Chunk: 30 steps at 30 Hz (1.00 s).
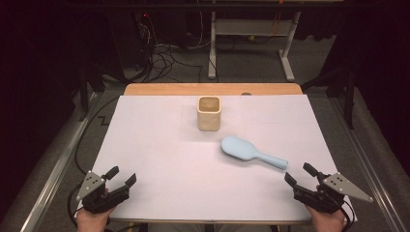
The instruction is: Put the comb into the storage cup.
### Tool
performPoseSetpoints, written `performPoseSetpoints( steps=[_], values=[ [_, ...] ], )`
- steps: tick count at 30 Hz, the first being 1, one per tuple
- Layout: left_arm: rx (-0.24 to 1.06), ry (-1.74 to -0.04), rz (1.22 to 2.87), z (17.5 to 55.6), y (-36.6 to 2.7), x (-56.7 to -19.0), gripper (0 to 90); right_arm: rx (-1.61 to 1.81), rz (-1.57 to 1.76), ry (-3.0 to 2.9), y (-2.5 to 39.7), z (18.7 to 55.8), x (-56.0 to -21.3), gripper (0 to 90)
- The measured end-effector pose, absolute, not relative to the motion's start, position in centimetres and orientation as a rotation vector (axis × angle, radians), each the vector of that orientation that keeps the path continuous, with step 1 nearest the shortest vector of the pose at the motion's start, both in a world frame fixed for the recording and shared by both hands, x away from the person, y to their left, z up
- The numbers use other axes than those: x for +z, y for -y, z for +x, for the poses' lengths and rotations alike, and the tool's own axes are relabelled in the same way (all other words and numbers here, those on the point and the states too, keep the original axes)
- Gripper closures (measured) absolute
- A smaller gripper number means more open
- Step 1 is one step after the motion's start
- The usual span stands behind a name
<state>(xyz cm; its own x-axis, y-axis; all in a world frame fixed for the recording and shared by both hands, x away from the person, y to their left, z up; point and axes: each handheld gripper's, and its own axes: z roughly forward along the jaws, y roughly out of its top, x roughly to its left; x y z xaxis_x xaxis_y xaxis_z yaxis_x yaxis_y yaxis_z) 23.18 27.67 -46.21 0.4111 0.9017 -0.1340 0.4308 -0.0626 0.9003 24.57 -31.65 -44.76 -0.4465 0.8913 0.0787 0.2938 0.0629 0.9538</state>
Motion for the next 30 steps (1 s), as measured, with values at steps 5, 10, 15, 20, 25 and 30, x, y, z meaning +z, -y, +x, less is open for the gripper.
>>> performPoseSetpoints(
  steps=[5,10,15,20,25,30],
  values=[
    [0.593,-1.182,1.673,23.2,-27.7,-46.2,28.7,1.405,1.164,-1.802,31.2,24.9,-44.7,23.2],
    [0.592,-1.182,1.672,23.2,-27.7,-46.2,28.8,1.399,1.149,-1.813,30.7,25.1,-44.6,23.2],
    [0.591,-1.183,1.672,23.2,-27.7,-46.2,28.8,1.403,1.139,-1.821,30.3,25.3,-44.6,23.2],
    [0.59,-1.182,1.673,23.2,-27.7,-46.2,28.8,1.403,1.131,-1.831,30.0,25.5,-44.6,23.2],
    [0.59,-1.18,1.673,23.2,-27.7,-46.2,28.8,1.396,1.116,-1.841,29.5,25.6,-44.6,23.2],
    [0.589,-1.18,1.673,23.2,-27.6,-46.2,28.8,1.407,1.106,-1.847,29.2,25.9,-44.5,23.2]
  ],
)
